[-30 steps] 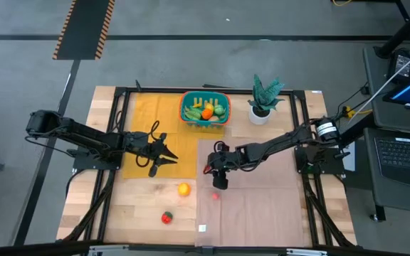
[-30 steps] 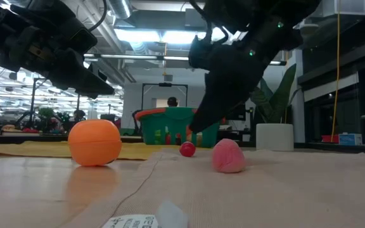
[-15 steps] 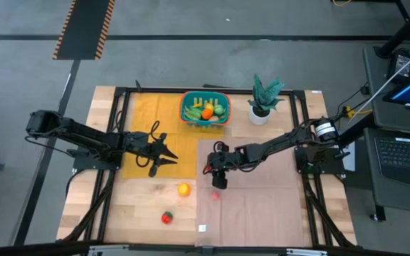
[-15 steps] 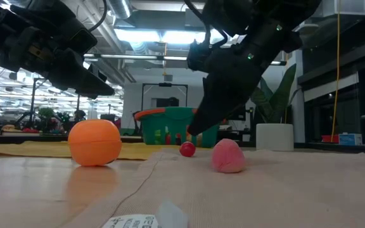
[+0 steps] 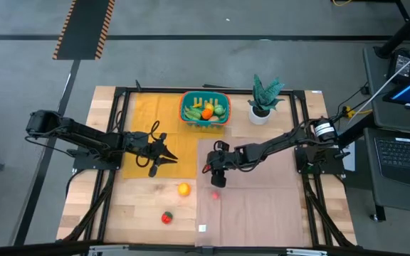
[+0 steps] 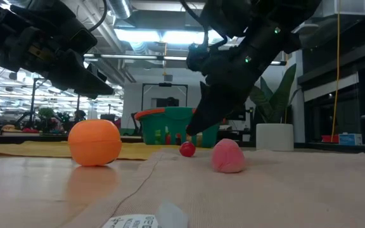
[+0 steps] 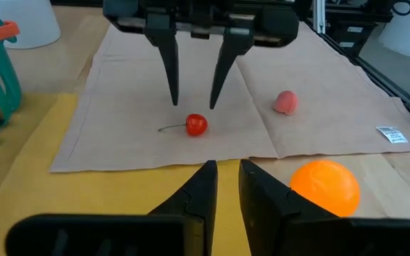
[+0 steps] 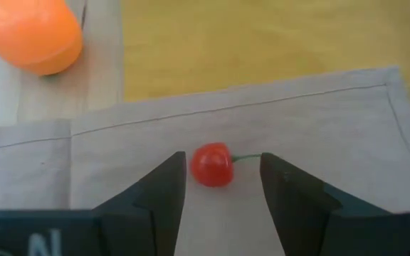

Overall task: Pick and placing Produce into tupperware
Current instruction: Put the red cherry into the blue basket

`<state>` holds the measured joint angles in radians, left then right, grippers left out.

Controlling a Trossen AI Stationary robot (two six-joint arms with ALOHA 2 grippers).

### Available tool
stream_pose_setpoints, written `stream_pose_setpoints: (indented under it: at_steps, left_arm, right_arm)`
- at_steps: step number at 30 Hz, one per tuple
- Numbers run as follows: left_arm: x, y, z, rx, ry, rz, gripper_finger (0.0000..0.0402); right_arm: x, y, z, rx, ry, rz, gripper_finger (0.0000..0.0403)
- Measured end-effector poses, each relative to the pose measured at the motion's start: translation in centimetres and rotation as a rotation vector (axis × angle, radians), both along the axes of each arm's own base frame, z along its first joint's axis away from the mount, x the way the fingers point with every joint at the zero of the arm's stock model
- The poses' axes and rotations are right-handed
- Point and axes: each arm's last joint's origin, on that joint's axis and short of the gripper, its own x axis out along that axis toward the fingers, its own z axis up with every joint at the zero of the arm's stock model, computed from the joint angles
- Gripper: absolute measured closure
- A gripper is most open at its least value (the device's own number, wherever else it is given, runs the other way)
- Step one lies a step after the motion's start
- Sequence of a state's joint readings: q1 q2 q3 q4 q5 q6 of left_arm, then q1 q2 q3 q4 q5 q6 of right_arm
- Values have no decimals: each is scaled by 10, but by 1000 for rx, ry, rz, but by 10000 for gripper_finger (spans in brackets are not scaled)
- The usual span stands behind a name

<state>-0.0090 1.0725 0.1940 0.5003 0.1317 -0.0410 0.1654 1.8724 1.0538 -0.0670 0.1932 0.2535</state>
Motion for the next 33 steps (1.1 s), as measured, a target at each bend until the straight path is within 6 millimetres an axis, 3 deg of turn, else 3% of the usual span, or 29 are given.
stream_pose_setpoints:
  at_steps: [7,24,33]
  left_arm:
    - [0,0,0,0,3,0,366]
    - [0,0,-1,0,6,0,400]
    - [0,0,-1,0,6,1,381]
  right_arm:
    - [3,1,-17,-4,26,0,220]
    - [6,1,-19,-10,8,9,220]
    - [6,1,-19,-19,9,21,220]
